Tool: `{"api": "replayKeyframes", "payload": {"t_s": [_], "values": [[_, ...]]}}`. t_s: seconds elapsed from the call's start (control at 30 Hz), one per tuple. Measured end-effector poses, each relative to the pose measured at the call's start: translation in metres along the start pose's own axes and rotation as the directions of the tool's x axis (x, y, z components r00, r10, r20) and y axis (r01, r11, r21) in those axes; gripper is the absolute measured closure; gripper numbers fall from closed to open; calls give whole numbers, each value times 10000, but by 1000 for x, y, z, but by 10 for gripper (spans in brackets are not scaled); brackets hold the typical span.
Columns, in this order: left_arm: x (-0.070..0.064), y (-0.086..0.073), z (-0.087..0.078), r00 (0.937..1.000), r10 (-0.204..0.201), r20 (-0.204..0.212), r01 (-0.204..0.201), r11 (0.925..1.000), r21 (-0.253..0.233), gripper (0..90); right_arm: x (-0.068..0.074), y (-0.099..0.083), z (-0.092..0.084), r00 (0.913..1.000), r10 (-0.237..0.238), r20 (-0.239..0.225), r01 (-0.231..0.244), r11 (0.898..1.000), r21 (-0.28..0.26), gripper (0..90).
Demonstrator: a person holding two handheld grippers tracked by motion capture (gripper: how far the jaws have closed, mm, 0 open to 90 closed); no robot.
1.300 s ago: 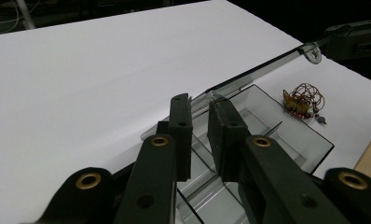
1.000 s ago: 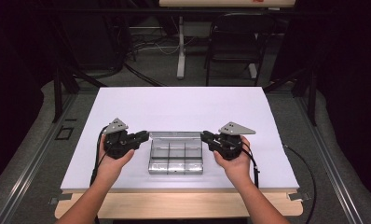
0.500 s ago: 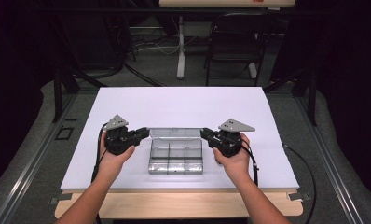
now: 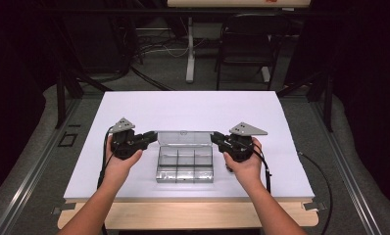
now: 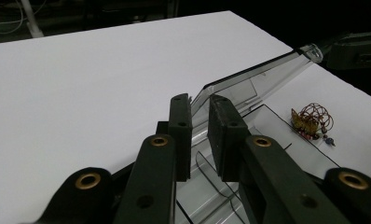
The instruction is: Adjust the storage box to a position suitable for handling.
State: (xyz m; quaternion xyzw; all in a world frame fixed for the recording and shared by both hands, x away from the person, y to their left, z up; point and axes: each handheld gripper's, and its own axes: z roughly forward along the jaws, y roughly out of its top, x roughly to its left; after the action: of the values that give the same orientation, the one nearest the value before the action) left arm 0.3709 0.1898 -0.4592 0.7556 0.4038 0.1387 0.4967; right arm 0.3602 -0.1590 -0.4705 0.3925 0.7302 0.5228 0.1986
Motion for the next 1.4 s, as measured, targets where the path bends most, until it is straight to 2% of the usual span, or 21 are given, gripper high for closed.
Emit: {"api": "replayKeyframes", "payload": {"t_s": [0.43,1.0,1.4], "values": [[4,4,4,9999,-105,10,105,9999,-45,797,-3,3,4,9999,99,49,-98,9999,-58,786],[8,8,8,9998,-194,-30,194,9998,-4,805,-9,-2,15,9999,107,110,-110,9996,252,763],[11,10,12,9995,-320,-74,319,9995,-73,805,-16,-10,23,9992,358,162,-365,9983,454,747]]}}
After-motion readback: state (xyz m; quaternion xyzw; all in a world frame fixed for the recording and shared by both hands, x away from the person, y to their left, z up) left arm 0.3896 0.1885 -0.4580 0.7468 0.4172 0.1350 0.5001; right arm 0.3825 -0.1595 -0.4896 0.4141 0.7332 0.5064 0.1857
